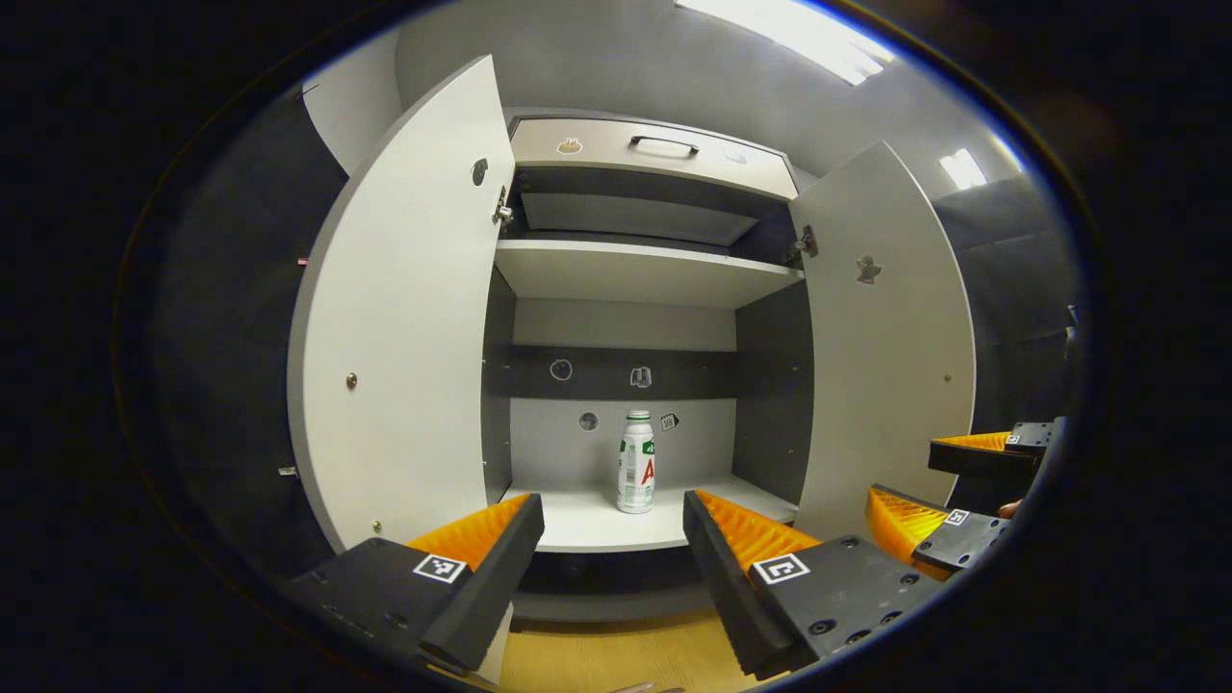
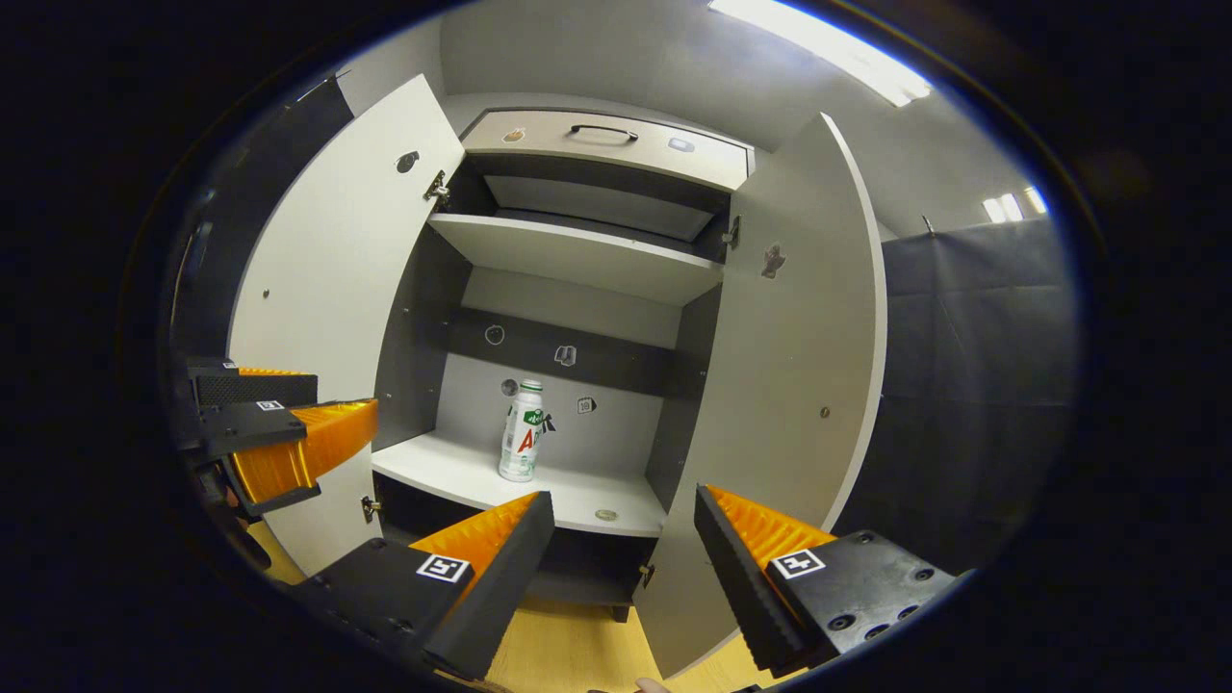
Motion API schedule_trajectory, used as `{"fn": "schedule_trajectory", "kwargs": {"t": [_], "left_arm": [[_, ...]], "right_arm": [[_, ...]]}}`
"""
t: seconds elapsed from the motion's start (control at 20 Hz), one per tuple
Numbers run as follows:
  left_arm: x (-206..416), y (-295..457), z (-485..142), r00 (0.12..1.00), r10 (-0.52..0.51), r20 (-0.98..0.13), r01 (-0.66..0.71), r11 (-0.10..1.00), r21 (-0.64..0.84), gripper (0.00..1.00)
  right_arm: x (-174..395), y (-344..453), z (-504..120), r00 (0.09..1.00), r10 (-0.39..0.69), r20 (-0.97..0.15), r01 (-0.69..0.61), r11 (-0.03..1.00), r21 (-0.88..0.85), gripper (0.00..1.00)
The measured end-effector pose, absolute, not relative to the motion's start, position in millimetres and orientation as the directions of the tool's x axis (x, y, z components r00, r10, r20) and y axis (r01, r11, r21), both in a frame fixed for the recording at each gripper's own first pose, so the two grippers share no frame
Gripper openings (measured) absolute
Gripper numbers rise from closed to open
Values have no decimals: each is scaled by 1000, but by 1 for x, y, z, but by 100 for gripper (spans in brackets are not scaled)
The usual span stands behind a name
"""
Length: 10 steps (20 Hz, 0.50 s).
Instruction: Grasp the bottle in the cabinet with the left hand and place it on the coaster, then close the right door with the right hand and the left door with the left hand.
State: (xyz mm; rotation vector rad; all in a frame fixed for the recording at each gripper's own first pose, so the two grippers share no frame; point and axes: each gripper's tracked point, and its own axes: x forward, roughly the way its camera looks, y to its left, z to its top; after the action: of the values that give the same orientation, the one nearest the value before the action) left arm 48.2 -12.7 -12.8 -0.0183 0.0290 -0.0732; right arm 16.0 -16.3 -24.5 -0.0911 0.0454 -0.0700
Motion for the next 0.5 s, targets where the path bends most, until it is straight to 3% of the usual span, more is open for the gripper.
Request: {"fn": "schedule_trajectory", "kwargs": {"t": [0.5], "left_arm": [[156,-21,5,999,10,46,-11,1000,29,92]], "right_arm": [[95,-19,-43,996,91,-12,-92,993,-69,97]]}}
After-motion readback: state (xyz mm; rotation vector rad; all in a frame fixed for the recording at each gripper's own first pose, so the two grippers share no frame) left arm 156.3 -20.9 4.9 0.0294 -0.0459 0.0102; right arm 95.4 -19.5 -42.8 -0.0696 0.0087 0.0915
